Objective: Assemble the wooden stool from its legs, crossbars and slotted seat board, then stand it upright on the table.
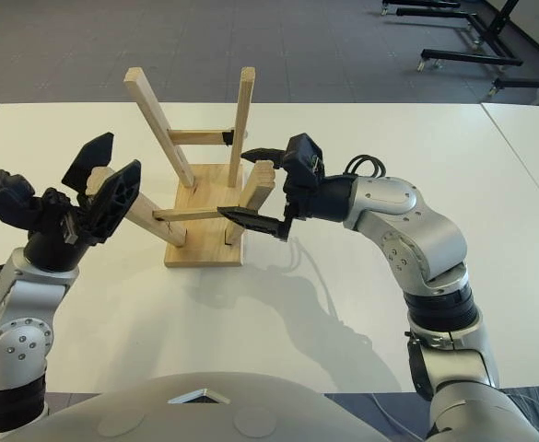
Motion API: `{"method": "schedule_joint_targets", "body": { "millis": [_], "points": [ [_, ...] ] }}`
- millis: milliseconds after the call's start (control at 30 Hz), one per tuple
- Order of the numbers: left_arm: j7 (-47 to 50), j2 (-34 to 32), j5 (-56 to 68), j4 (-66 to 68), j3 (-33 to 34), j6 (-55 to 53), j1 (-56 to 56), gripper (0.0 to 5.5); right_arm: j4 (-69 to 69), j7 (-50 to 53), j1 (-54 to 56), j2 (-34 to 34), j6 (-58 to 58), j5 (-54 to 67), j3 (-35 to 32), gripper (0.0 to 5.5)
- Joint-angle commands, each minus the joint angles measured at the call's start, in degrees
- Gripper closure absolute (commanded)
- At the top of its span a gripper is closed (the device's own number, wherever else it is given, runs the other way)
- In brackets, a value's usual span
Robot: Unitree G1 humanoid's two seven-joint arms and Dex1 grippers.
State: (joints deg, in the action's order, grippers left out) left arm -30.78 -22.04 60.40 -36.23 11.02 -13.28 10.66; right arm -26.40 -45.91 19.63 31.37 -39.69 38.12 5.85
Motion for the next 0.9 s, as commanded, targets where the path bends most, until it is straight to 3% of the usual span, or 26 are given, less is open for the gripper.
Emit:
{"method": "schedule_joint_targets", "body": {
  "millis": [33,133,333,467,567,667,900],
  "points": [
    [-1.35,-1.19,6.06,-2.31,3.9,-0.52,-1.14,0.1,-0.53,0.71,-0.66,-0.12,0.5,0.19,-1.57,0.24],
    [-1.65,-2.05,9.65,-2.69,6.77,-0.71,-1.83,0.1,-0.2,0.75,-0.86,-0.35,1.02,0.01,-2.03,0.24],
    [4.32,-8.82,0.85,-2.38,4.72,-6.37,-8.08,0.1,-0.58,1.47,-1.01,-1.17,1.98,-0.39,-1.87,0.24],
    [1.08,-19.4,-3.46,0.35,4.06,-11.78,-19.54,0.1,-1.31,2.05,-1.32,-1.66,2.29,-0.01,-1.69,0.24],
    [-7.2,-27.12,-7.73,7.27,-0.66,-16.08,-30.65,0.1,-1.64,1.69,-1.35,-1.76,2.48,0.69,-2.27,0.24],
    [-13.61,-31.41,-17.95,9.97,-10.57,-17.82,-38.54,0.1,-2.44,2.32,-1.26,-2.65,2.7,1.03,-2.3,0.24],
    [-28.35,-30.11,-35.15,20.96,-24.91,-11.45,-49.64,0.1,-4.15,3.74,-3.23,-2.97,2.62,1.53,-3.27,0.24]
  ]
}}
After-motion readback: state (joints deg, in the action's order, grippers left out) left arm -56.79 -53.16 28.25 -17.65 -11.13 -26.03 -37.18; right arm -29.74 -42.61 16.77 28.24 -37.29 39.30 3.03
